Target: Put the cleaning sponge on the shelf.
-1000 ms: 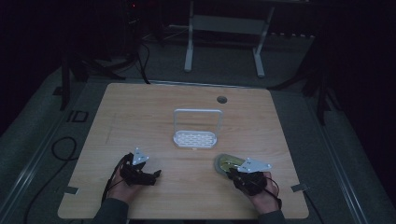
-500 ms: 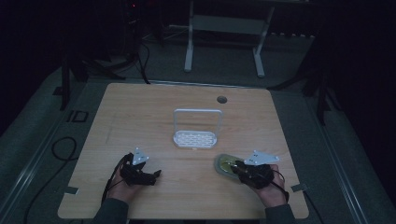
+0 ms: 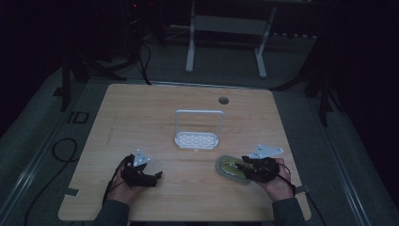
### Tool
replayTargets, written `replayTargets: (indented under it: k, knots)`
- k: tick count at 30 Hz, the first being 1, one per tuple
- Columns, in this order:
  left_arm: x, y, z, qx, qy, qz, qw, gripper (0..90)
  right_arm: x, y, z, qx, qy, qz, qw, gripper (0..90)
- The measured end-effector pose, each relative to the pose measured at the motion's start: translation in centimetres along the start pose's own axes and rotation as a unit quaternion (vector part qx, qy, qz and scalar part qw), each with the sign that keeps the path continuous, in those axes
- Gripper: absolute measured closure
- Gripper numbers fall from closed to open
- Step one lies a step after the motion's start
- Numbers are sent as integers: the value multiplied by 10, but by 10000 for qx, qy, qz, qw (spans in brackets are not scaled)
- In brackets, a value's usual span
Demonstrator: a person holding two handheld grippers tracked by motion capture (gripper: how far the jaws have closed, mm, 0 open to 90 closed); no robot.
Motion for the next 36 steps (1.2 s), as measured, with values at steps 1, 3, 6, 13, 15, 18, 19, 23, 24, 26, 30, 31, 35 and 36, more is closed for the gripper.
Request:
replayTargets:
  k: [1,3,6,13,15,18,19,23,24,26,30,31,35,36]
  knots:
    - [0,0,0,-1,0,-2,10000,96,1,0,0,-13,15,1,10000,599]
    - [0,0,0,0,0,0,10000,96,3,0,0,-53,39,26,10000,591]
    - [0,0,0,0,-1,-1,10000,96,5,1,0,-137,68,84,9998,574]
    - [0,0,0,-1,-1,-3,10000,96,8,0,-4,-372,137,197,9990,557]
    - [0,0,0,0,-1,-2,10000,96,8,0,-6,-413,173,219,9988,550]
    - [0,0,0,-1,-1,-2,10000,96,9,0,-9,-523,224,270,9980,534]
    - [0,0,0,-1,-1,-1,10000,96,9,0,-9,-551,246,266,9978,529]
    - [0,0,0,-1,-1,-1,10000,96,8,0,-12,-660,363,313,9967,511]
    - [0,0,0,-1,-1,-1,10000,96,8,0,-12,-697,369,336,9963,511]
    - [0,0,0,-1,-1,-1,10000,96,8,0,-13,-732,405,381,9958,508]
    - [0,0,0,0,-2,-1,10000,96,8,-1,-17,-815,433,447,9947,492]
    - [0,0,0,-1,0,-1,10000,96,9,-2,-18,-869,449,478,9941,487]
    - [0,0,0,2,-1,0,10000,96,10,-2,-20,-967,477,510,9929,485]
    - [0,0,0,3,-1,2,10000,96,10,-2,-20,-989,496,525,9925,482]
Point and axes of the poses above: each handheld gripper's, and its own axes: z roughly backward along the jaws, y roughly out of its top, x roughly to its right, the point moved 8 cm from there along -z, roughly forward along the jaws, and after that the axes turned 11 degrees about z, right-handed, at the moved point
